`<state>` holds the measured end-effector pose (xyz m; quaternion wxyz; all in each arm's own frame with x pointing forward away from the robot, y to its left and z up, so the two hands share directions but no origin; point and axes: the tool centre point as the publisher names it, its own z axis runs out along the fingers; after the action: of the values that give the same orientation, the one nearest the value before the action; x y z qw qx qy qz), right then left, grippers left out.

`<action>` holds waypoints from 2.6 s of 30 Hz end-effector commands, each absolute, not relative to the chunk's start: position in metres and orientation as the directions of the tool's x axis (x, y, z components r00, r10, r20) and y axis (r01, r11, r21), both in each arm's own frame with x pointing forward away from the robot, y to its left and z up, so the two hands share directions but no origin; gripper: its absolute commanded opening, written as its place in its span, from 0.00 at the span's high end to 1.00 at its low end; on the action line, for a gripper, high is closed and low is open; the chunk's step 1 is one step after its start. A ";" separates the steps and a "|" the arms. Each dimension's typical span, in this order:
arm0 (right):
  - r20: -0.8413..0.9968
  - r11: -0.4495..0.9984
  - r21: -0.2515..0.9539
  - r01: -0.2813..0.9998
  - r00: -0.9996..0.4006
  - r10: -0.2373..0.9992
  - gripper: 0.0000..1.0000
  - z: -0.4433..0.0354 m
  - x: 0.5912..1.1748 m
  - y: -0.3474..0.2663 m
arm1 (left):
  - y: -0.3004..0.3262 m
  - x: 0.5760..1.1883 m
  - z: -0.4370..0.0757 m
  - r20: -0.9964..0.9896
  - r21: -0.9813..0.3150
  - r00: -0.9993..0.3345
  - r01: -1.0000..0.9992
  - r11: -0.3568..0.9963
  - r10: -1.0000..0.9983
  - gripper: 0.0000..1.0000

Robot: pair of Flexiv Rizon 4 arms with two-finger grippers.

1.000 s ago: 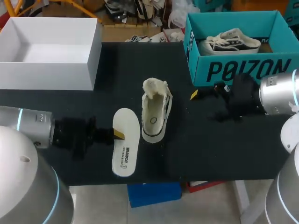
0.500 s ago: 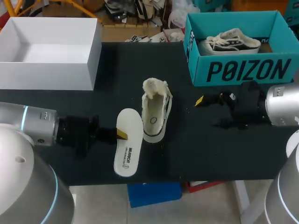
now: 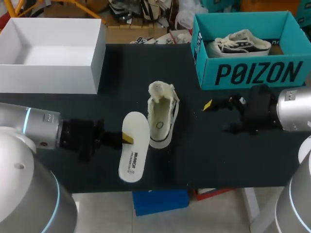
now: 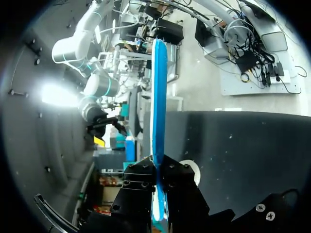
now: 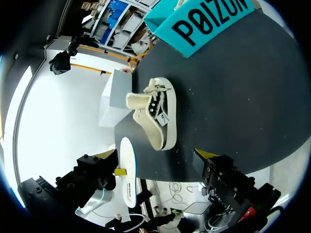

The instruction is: Take the shoe out of the shoebox, open the shoe tongue, remove and reinsert the insole, then place the shoe into the shoebox

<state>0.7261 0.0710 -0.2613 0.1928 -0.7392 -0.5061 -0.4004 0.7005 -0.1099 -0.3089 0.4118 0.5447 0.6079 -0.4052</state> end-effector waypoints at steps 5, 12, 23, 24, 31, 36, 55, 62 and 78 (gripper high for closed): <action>0.786 -0.414 0.120 0.902 0.169 0.595 0.00 -0.261 0.726 0.072 | -0.114 0.708 -0.314 -0.930 -0.143 -0.081 0.978 -0.149 0.358 1.00; 0.786 -0.414 0.120 0.902 0.169 0.595 0.00 -0.261 0.726 0.072 | -0.121 0.714 -0.323 -0.887 -0.204 -0.066 0.944 -0.258 0.457 1.00; 0.786 -0.414 0.120 0.902 0.169 0.595 0.00 -0.261 0.726 0.072 | -0.125 0.719 -0.324 -0.860 -0.216 -0.051 0.938 -0.272 0.508 1.00; 0.786 -0.414 0.120 0.902 0.169 0.595 0.00 -0.261 0.726 0.072 | -0.125 0.719 -0.324 -0.860 -0.216 -0.051 0.938 -0.272 0.508 1.00; 0.786 -0.414 0.120 0.902 0.169 0.595 0.00 -0.261 0.726 0.072 | -0.125 0.719 -0.324 -0.860 -0.216 -0.051 0.938 -0.272 0.508 1.00; 0.786 -0.414 0.120 0.902 0.169 0.595 0.00 -0.261 0.726 0.072 | -0.127 0.725 -0.326 -0.843 -0.220 -0.053 0.942 -0.252 0.535 1.00; 0.786 -0.414 0.120 0.902 0.169 0.595 0.00 -0.261 0.726 0.072 | -0.149 0.754 -0.331 -0.787 -0.275 -0.046 0.919 -0.283 0.615 1.00; 0.786 -0.414 0.120 0.902 0.169 0.595 0.00 -0.261 0.726 0.072 | -0.156 0.758 -0.333 -0.762 -0.298 -0.035 0.906 -0.301 0.647 1.00; 0.786 -0.414 0.120 0.902 0.169 0.595 0.00 -0.261 0.726 0.072 | -0.159 0.772 -0.347 -0.736 -0.313 -0.046 0.908 -0.279 0.676 1.00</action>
<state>0.7262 0.0709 -0.2615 0.1931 -0.7389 -0.5062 -0.4006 0.7690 -0.1564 -0.3423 0.1378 0.6767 0.5855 -0.4246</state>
